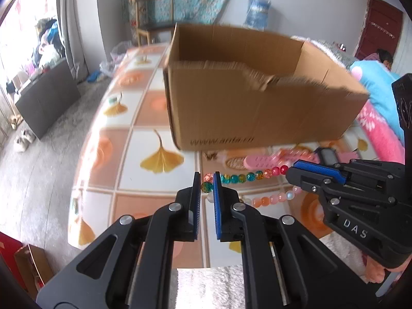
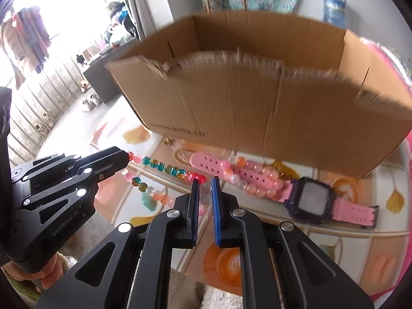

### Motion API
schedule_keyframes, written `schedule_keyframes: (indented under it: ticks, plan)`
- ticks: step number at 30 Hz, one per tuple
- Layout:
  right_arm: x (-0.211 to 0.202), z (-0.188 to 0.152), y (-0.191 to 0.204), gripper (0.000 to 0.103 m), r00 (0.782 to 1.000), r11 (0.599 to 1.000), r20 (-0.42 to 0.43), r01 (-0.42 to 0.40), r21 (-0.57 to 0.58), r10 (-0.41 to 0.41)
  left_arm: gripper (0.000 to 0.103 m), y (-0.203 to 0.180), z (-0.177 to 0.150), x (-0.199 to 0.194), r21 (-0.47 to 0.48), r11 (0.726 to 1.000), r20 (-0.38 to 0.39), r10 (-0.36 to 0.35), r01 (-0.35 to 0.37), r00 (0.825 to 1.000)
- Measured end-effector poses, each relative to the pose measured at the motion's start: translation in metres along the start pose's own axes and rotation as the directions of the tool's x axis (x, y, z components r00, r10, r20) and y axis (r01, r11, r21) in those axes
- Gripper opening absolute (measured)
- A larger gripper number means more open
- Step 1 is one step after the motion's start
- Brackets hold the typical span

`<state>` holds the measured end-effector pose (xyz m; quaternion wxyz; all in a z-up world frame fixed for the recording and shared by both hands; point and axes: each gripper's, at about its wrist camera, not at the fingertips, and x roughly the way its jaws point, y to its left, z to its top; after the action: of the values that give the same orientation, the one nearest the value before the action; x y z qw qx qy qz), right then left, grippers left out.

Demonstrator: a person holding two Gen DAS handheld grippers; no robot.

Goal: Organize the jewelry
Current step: 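Carry the bead strand into the box with the left tool and release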

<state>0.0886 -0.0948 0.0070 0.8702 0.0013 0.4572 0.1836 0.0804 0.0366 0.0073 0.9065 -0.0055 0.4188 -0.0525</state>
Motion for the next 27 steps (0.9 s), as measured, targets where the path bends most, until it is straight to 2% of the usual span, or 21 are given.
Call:
schedule_keyframes:
  ticks: [5,9,12,14,16,20,23,27]
  plan:
    - [-0.044,0.014,0.007,0.010,0.994,0.999,0.110,-0.021,-0.038,0.025,0.008,-0.009,0.022,-0.042,0.012,1.000,0.099,-0.020,0.019,0.995]
    - [-0.079,0.045,0.007,0.010,0.975,0.994,0.218,-0.024,-0.102,0.046,0.008,-0.019,0.060,-0.078,0.057,0.998,0.213,-0.046,0.035,0.976]
    - [-0.088,0.089,-0.005,0.010,0.965,0.988,0.239,-0.072,-0.136,0.103,0.008,-0.023,0.097,-0.087,0.088,0.996,0.263,-0.055,0.033,0.963]
    - [-0.082,0.115,-0.015,0.010,0.970,0.986,0.222,-0.065,-0.154,0.099,0.008,-0.023,0.125,-0.082,0.096,0.995,0.275,-0.051,0.026,0.960]
    - [-0.059,0.149,-0.028,0.010,0.984,0.984,0.153,-0.068,-0.162,0.093,0.008,-0.023,0.155,-0.065,0.108,0.994,0.247,-0.046,0.020,0.968]
    - [0.004,0.199,-0.050,0.010,0.996,0.987,-0.030,-0.091,-0.132,0.088,0.008,-0.022,0.208,-0.008,0.142,0.990,0.118,-0.018,0.002,0.993]
    - [0.054,0.222,-0.066,0.010,0.982,0.990,-0.163,-0.112,-0.088,0.096,0.008,-0.024,0.232,0.053,0.188,0.981,-0.014,0.048,-0.045,0.999]
    - [0.114,0.244,-0.087,0.010,0.946,0.991,-0.300,-0.132,-0.014,0.121,0.008,-0.023,0.243,0.114,0.236,0.969,-0.138,0.113,-0.078,0.984]
